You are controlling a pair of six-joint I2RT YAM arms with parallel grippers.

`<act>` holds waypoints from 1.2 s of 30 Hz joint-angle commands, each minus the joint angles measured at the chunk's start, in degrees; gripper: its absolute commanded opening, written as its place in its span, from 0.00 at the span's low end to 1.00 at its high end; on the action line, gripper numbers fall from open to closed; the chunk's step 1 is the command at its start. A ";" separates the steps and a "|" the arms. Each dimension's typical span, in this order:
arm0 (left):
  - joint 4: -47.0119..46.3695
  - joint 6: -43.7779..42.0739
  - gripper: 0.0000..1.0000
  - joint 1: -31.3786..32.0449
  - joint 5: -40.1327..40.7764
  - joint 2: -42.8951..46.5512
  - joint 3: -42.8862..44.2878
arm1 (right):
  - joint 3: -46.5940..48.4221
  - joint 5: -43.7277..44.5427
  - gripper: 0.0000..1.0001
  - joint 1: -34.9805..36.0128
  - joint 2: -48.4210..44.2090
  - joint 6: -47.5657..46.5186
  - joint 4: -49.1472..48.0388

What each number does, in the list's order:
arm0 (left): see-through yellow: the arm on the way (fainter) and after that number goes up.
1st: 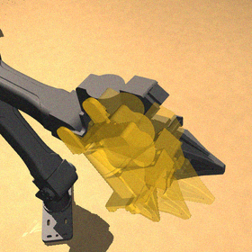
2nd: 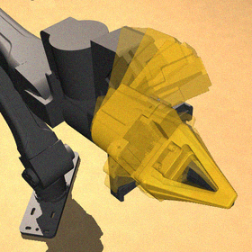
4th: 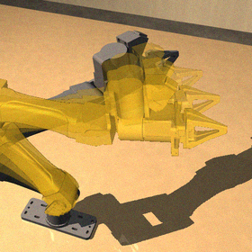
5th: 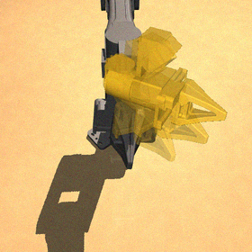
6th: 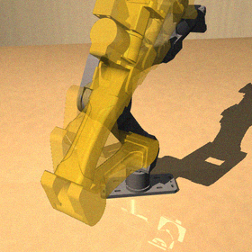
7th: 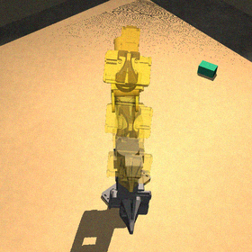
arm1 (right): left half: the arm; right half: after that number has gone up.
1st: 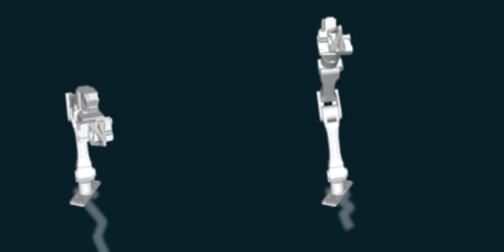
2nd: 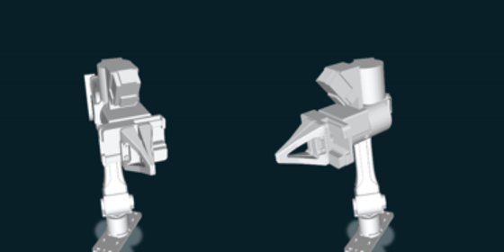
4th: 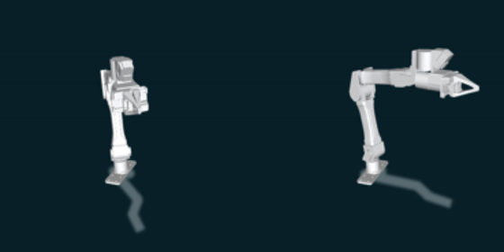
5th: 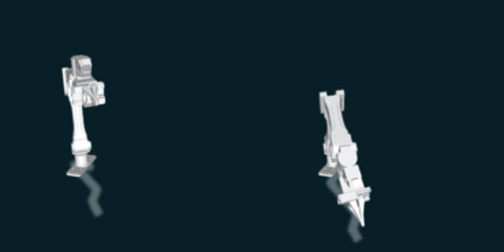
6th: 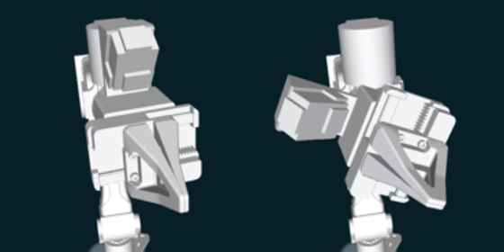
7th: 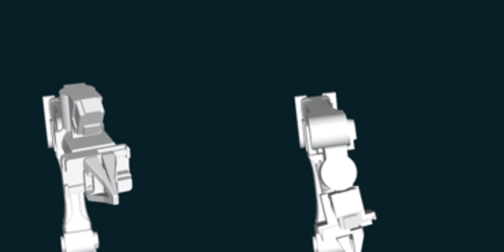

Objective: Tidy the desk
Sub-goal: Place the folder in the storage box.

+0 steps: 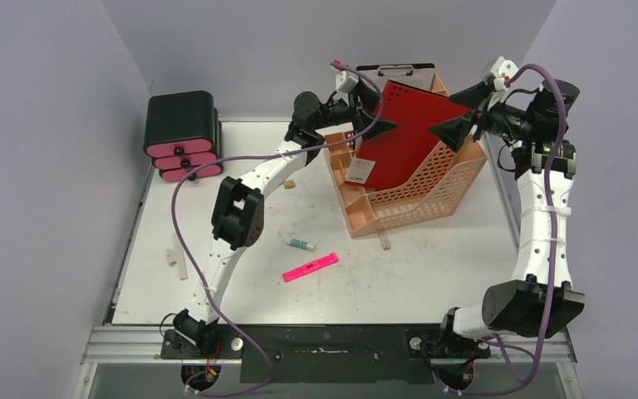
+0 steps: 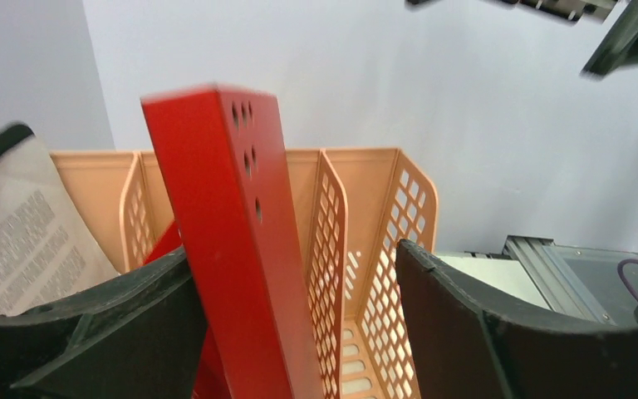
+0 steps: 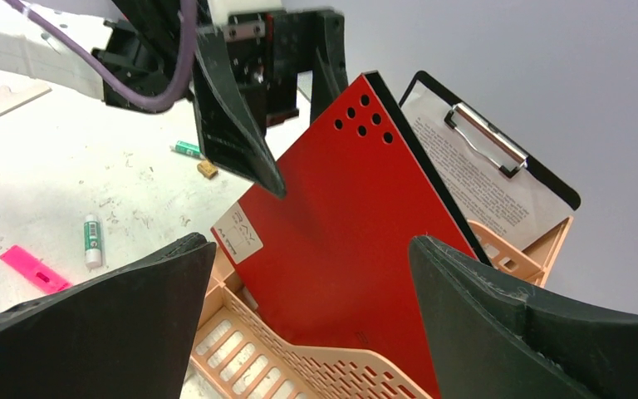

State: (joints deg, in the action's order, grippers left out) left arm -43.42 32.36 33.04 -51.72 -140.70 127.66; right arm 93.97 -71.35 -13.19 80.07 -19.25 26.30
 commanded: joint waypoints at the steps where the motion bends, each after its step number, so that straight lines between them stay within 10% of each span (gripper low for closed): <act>1: 1.32 -2.03 0.77 -0.52 1.10 2.67 7.10 | 0.19 -0.06 0.90 -0.34 -1.66 -3.22 0.14; 18: 17.41 -16.28 0.52 1.32 2.58 0.32 14.15 | 2.92 -1.15 0.91 -0.32 -2.80 -6.93 6.15; 25: 25.64 -24.86 0.02 2.52 7.72 0.39 17.22 | 3.23 -1.10 0.91 -0.26 -2.73 -8.31 7.54; 36: 14.06 -9.41 0.00 1.45 16.43 3.06 17.10 | 1.96 -0.61 0.91 -0.17 -1.57 -8.03 6.27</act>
State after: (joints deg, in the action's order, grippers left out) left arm -18.24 16.08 35.81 -41.98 -140.70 142.10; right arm 94.89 -70.96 -13.19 79.26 -26.55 35.20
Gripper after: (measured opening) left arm 0.229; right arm 0.908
